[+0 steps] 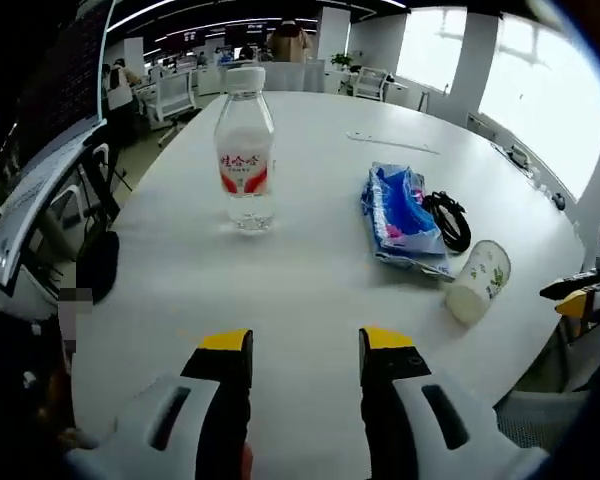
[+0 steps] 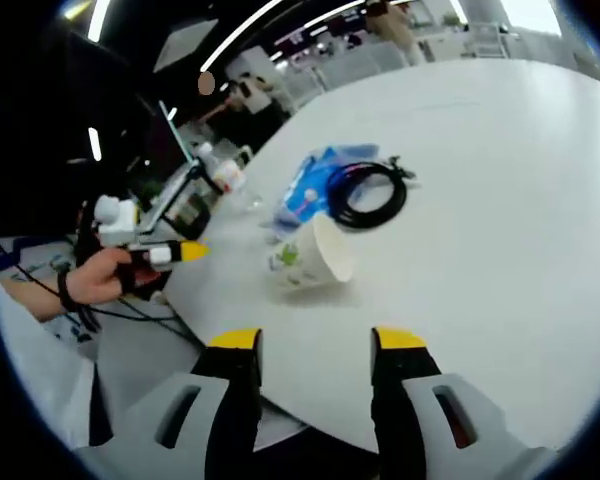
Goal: Arrange the tabletop items into an orderly group along one side of the table until the central work area is clear of visible clutter.
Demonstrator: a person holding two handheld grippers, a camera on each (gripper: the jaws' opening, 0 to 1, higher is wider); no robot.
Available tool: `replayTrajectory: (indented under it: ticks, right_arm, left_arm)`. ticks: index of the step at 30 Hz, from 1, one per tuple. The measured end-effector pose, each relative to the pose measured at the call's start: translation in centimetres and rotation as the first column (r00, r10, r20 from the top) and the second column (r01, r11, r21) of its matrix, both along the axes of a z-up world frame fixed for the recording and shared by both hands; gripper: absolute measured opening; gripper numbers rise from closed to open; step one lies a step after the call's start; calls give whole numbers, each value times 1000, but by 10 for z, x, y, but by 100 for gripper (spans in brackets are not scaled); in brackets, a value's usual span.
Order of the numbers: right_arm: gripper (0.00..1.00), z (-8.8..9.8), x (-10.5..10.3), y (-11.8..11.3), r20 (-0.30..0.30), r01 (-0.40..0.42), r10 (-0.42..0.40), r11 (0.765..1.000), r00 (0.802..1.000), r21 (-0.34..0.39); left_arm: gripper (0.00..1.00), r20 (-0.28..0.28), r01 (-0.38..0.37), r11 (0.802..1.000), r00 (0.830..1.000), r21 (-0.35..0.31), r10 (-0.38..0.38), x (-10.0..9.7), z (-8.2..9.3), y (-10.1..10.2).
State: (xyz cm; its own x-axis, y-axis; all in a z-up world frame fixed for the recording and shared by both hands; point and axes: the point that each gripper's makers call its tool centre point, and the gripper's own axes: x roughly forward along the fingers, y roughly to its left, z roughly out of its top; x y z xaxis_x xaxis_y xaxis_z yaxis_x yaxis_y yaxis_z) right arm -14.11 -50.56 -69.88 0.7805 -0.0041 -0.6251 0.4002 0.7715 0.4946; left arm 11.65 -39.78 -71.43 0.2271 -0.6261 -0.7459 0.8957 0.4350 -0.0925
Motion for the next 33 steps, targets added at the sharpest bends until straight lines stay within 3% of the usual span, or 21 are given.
replayTrajectory:
  ticks: [6, 15, 25, 33]
  right_arm:
    - [42, -2, -2, 2, -2, -7, 7, 1000, 1000, 4]
    - [41, -2, -5, 3, -1, 4, -4, 1000, 1000, 4]
    - [41, -1, -6, 4, 2, 9, -9, 1000, 1000, 2]
    - [41, 0, -6, 5, 2, 4, -4, 1000, 1000, 1]
  left_arm:
    - [41, 6, 113, 993, 994, -18, -113, -25, 4, -24]
    - [41, 28, 248, 969, 968, -14, -247, -55, 5, -46]
    - [42, 50, 334, 942, 942, -25, -333, -73, 13, -61]
    - [43, 56, 416, 909, 909, -36, -413, -92, 16, -74]
